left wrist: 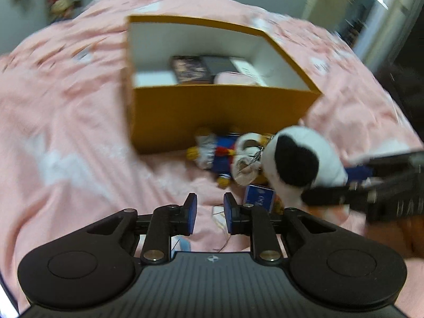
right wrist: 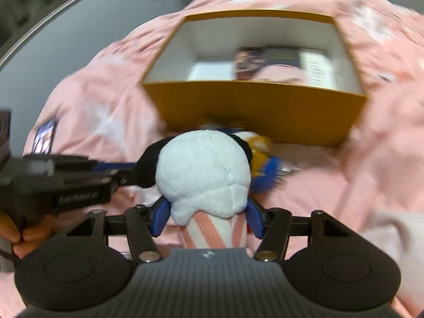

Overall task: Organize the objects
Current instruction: 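Grasp the white plush with the right tool while the left tool reaches for the bear plush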

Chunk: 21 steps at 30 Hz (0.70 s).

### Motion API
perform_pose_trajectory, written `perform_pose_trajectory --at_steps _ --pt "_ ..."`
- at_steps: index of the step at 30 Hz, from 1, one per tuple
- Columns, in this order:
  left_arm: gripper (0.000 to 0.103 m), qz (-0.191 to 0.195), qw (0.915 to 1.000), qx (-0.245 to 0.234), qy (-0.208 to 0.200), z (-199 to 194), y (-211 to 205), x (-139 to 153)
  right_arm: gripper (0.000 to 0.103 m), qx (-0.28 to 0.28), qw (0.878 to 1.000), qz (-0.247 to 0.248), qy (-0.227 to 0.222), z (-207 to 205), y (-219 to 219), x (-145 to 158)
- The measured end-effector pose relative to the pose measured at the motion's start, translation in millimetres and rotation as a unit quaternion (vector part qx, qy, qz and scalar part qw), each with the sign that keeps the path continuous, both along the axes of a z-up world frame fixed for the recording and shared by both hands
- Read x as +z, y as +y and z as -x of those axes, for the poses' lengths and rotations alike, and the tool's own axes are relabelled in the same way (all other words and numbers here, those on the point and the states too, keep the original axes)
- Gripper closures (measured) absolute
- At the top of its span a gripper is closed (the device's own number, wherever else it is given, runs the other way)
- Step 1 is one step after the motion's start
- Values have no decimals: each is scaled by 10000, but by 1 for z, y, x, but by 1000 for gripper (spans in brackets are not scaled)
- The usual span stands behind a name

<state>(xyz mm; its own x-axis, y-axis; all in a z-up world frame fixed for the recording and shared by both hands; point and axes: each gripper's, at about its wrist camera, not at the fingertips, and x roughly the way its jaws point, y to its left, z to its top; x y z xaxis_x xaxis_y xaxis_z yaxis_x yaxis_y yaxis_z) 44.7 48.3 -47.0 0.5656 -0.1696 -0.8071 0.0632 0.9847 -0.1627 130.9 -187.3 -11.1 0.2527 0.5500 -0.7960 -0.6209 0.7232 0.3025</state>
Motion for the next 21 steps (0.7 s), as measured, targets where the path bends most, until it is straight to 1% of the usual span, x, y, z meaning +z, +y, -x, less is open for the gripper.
perform_pose_trajectory --at_steps 3,6,8,10,13,16,19,21 --pt "78 -272 9984 -493 -4 -9 -17 -3 41 -466 9982 -94 375 -18 -19 -12" --pt "78 -493 9958 -772 -20 -17 -29 -7 40 -837 9939 -179 692 -35 -31 -31" --pt "78 -509 9946 -908 -36 -22 -36 -7 40 -1044 9903 -182 901 -44 -39 -42" --pt "78 -457 9939 -1001 -49 -26 -41 -8 38 -1172 9885 -68 951 -49 -43 -49" --pt "78 -483 9930 -1076 -56 -30 -46 -8 39 -1266 9888 160 771 -48 -45 -51" --pt "78 -695 9892 -1287 -106 -35 -49 -8 39 -1265 9902 377 466 -45 -45 -43" --pt "77 -1083 9805 -1624 -224 -41 -53 -6 39 -1190 9906 674 18 -37 -37 -33" --pt "76 -1294 9729 -1897 -260 -48 -56 -4 43 -967 9925 719 -225 -31 -29 -26"
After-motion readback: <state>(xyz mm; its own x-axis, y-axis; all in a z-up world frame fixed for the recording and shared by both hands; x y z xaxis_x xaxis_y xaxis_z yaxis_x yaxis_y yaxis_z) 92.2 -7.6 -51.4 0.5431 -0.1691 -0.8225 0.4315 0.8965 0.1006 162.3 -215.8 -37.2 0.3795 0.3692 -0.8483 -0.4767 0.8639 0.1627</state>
